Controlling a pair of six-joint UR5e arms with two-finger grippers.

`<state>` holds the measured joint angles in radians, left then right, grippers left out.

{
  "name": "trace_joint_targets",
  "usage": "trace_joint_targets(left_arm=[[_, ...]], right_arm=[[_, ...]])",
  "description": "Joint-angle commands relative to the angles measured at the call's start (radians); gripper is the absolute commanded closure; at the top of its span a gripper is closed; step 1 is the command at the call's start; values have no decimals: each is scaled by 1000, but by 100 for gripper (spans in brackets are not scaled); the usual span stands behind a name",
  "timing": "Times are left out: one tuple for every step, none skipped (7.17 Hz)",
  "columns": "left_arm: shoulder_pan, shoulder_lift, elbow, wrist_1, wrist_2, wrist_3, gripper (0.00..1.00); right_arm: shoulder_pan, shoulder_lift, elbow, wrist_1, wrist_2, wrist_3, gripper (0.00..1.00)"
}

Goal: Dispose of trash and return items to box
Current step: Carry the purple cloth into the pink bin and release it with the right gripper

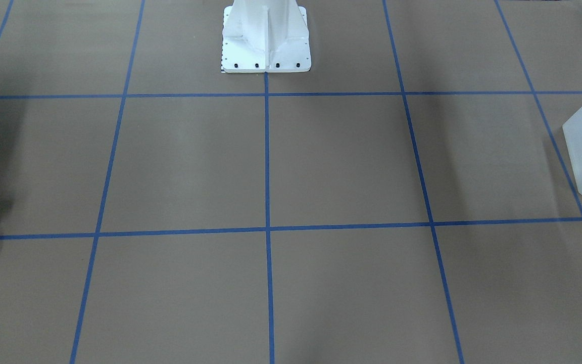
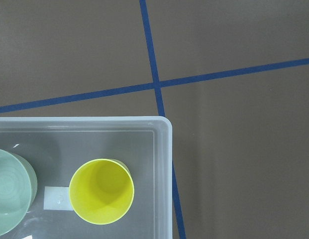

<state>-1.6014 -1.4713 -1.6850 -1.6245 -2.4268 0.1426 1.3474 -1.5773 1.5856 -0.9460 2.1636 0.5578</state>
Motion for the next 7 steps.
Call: trace_joint_targets(left_arm=[[0, 0, -1, 0, 0, 0, 2], [1, 0, -1, 0, 0, 0, 2], [3, 2, -1, 0, 0, 0, 2], [5, 2, -1, 0, 0, 0, 2], [5, 2, -1, 0, 0, 0, 2], [5, 2, -1, 0, 0, 0, 2], [5, 2, 1, 0, 0, 0, 2]], right_arm=[[143, 0, 23, -98, 115, -138, 100], [197, 0, 49, -191, 133, -238, 100], [246, 0, 118, -323, 139, -324, 100], [295, 0, 210, -496, 139, -440, 100], [356, -10, 264, -643, 139, -608, 100], [408, -44, 255, -698, 131, -788, 100], [436, -97, 249, -700, 124, -905, 100]])
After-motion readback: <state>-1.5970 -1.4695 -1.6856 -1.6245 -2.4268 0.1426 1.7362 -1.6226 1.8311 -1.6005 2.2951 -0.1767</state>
